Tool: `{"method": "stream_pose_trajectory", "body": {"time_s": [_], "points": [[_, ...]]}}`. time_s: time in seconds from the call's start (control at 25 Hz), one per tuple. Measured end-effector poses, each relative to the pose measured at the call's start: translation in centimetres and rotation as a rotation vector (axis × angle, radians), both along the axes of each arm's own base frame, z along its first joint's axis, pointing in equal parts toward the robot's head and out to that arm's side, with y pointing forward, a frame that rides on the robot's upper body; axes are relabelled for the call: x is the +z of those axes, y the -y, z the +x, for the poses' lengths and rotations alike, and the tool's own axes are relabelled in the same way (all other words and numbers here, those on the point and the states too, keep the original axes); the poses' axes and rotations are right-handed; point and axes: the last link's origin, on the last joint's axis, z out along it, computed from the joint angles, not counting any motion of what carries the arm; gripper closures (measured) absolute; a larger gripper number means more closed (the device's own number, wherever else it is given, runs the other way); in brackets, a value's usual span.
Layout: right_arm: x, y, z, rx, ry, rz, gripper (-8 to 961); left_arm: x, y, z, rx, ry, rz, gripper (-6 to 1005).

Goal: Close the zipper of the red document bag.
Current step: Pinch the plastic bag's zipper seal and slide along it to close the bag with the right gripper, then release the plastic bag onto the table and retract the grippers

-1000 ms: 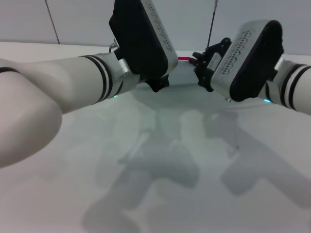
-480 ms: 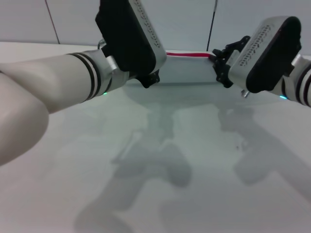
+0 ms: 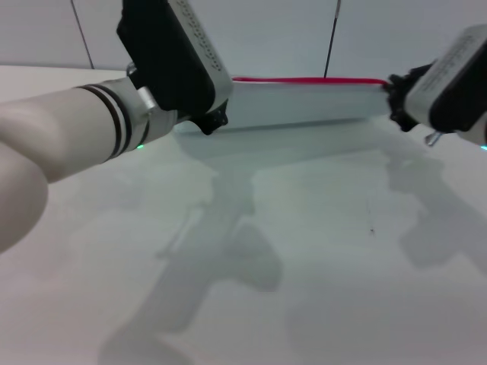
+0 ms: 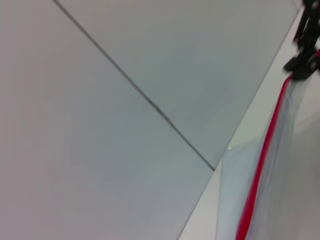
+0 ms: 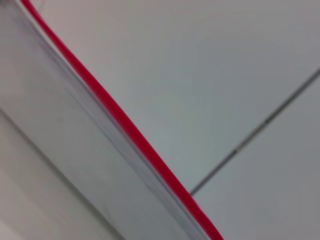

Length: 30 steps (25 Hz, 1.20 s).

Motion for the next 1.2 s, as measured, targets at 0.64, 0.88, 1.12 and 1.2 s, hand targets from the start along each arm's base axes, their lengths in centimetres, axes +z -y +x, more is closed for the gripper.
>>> {"method": "stream_pose_trajectory", "body": {"time_s": [0.64,0.88,1.12,1.2], "points": [[1.7,-0.2,2.0,-0.054,-0.005,0.060,775,0.4,-0.2,-0.6,0.003,-0.007,0.018,906],[2.9,-0.4,2.6,-0.078,-0.027,0.099,741,1.0,-0.8,0.2,-0.016,0.003,0.037,902],[4.1,-0.4,2.1,-0.064,-0.069,0.156,637,1.0,-1.3,1.3,-0.044,0.040,0.049,898],[4.6,-0.2,1.6,-0.051,-0.091,0.179,556,0.9,-1.4,1.9,-0.053,0.063,0.049,810]]}}
